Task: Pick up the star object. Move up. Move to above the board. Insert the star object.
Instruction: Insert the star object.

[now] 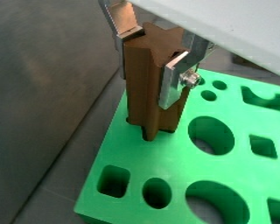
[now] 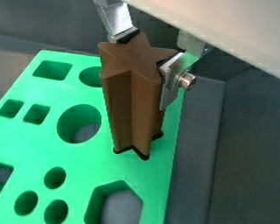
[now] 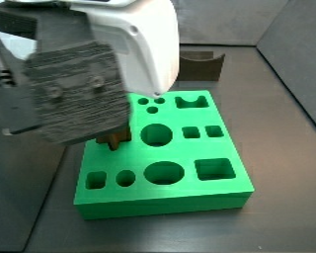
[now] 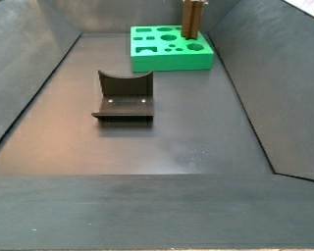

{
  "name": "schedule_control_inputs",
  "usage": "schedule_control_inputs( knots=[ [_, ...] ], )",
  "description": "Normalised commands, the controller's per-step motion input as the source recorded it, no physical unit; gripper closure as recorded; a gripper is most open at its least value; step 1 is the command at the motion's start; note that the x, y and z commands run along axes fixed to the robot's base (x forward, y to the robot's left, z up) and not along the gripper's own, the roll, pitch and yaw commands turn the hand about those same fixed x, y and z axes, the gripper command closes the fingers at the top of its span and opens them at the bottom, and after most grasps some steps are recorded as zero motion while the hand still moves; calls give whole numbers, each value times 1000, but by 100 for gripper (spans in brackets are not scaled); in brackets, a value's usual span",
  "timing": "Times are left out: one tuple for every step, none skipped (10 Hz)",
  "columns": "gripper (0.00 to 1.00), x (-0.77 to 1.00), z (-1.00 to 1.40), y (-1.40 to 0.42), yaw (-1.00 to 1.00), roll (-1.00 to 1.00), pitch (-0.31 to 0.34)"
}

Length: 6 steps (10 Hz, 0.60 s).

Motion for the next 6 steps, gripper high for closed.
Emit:
schedule_control_inputs(
  knots=[
    [100,0,0,0,-329,0,0],
    [100,0,0,34,0,0,0],
    [100,-143,-163,197,-6,53,0],
    [100,-143,-226,203,-197,80,0],
    [100,0,-9,14,-83,0,0],
    [100,0,-23,0,0,0,0]
  ],
)
